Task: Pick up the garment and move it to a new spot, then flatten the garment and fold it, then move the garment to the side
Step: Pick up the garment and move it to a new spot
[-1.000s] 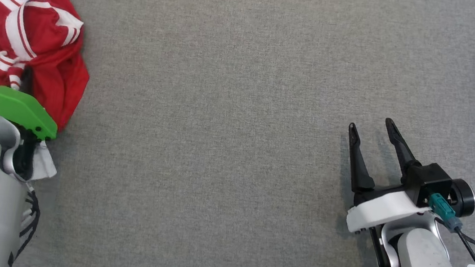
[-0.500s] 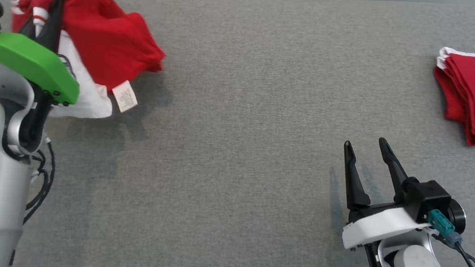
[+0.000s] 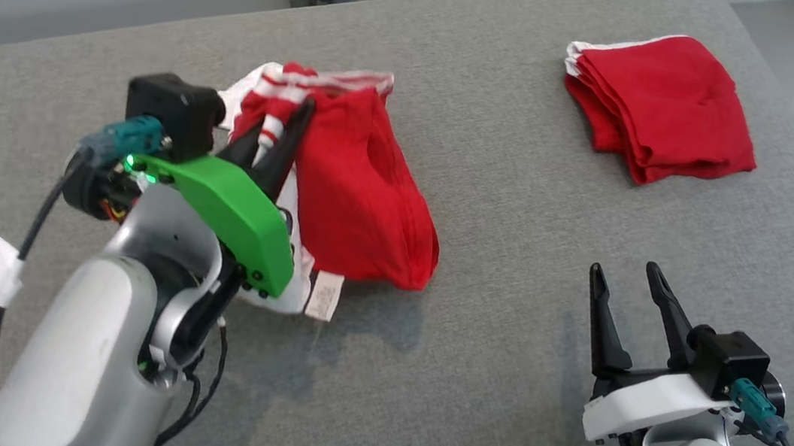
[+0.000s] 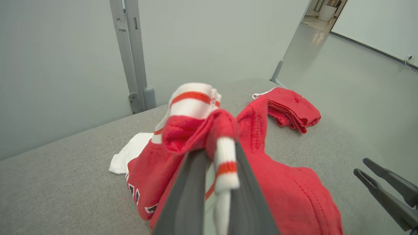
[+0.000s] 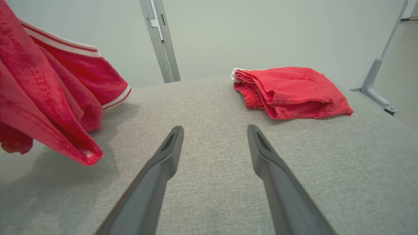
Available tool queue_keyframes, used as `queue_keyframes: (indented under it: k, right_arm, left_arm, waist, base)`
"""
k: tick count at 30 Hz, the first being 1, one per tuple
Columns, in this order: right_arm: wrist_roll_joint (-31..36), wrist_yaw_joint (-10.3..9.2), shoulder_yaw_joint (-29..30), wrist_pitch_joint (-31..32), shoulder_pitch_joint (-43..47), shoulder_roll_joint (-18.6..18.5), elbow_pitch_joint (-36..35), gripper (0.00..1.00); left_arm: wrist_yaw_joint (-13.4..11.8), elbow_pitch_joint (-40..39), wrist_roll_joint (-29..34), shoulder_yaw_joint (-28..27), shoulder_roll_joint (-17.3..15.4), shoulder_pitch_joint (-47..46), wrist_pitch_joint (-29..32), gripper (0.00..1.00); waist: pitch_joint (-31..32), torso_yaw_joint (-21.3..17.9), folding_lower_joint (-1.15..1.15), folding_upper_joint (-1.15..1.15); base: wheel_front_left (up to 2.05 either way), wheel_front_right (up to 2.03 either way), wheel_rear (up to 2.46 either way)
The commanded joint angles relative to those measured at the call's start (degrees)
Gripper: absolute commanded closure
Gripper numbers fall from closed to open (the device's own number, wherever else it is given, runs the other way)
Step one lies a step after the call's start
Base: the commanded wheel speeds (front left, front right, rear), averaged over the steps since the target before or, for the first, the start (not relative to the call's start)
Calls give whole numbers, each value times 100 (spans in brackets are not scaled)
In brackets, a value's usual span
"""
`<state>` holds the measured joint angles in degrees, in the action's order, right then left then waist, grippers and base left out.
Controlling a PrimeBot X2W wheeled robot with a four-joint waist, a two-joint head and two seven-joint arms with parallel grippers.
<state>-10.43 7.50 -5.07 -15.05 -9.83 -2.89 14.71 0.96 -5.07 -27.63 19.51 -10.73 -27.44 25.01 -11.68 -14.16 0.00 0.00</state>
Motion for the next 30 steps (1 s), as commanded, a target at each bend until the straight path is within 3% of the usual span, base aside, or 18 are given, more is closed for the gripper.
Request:
queue_keyframes:
  k: [1, 10, 11, 12, 13, 21, 30]
  right_arm:
    - [-28, -2, 25, -18, 79, -1, -17, 0]
    - [28, -2, -1, -18, 1, -2, 15, 0]
    - [59, -2, 3, -18, -15, -4, 16, 0]
    - [83, -2, 28, -18, -17, -6, 17, 0]
    - [122, -2, 36, -18, -18, -5, 16, 0]
    - [593, -2, 370, -18, 60, -10, -91, 0]
    - [993, -2, 662, -18, 327, -14, -199, 0]
  left_arm:
    - [-31, 70, 13, 45, 20, 179, 12, 100]
    - [255, 1904, -118, 302, 276, 601, -730, 100]
    - [281, 2070, -118, 317, 326, 590, -879, 74]
    - [318, 2167, -95, 356, 374, 565, -1061, 7]
    - [319, 2224, -118, 333, 432, 554, -1252, 0]
    - [103, 1861, 163, 100, 375, 1105, -2826, 0]
    - [-217, 1470, 113, -394, 92, 2303, -3804, 0]
  waist:
    - [-16, -317, 0, 0]
    - [-142, 5, 0, 0]
    - [-131, 71, 0, 0]
    - [-113, 142, 0, 0]
    - [-88, 216, 0, 0]
    - [306, 881, 0, 0]
    - [817, 1513, 0, 0]
  base:
    - [0, 0, 0]
    - [0, 0, 0]
    - [0, 0, 0]
    - [0, 0, 0]
    - [0, 0, 0]
    - [0, 0, 0]
    - [0, 0, 0]
